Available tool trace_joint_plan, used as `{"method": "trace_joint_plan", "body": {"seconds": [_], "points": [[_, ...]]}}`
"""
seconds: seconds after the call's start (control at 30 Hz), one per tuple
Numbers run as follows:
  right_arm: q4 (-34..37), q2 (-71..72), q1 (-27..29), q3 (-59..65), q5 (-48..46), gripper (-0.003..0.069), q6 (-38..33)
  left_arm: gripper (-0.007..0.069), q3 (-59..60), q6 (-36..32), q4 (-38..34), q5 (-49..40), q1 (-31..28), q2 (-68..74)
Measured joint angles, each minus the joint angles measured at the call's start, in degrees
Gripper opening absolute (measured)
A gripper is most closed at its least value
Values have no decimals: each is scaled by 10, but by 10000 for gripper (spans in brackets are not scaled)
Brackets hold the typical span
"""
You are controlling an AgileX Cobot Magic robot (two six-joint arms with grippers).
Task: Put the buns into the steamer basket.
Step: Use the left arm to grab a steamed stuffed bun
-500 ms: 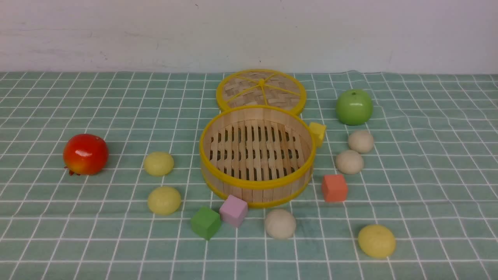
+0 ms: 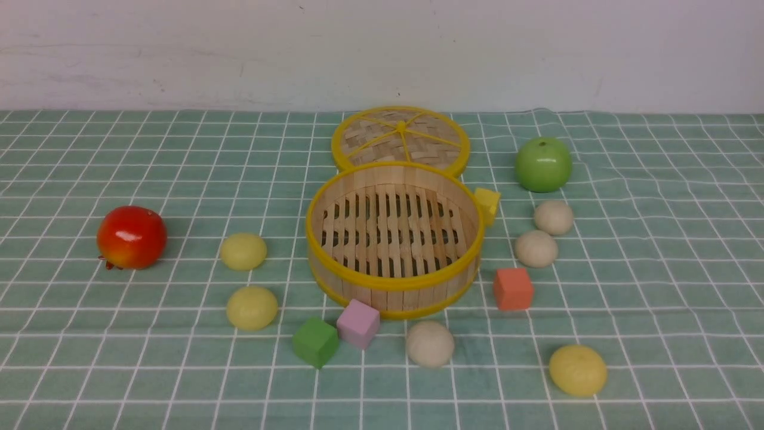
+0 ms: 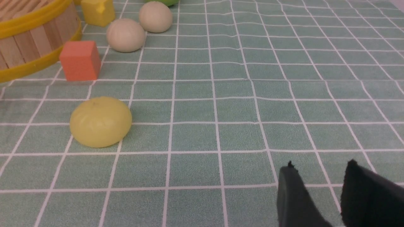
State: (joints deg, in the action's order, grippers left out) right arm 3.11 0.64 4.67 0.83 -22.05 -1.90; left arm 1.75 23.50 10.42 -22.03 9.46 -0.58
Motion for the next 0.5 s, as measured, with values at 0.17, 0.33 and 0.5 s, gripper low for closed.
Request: {"method": "trace_joint_plan", "body": {"seconds": [0.17, 0.33, 0.5], "points": [[0, 0, 0, 0, 0, 239, 0, 238, 0, 0, 0, 21, 0, 0], [0, 0, 0, 0, 0, 239, 0, 238, 0, 0, 1, 66, 0, 0], [0, 0, 0, 0, 0, 239, 0, 238, 0, 0, 0, 93, 0, 0]]}}
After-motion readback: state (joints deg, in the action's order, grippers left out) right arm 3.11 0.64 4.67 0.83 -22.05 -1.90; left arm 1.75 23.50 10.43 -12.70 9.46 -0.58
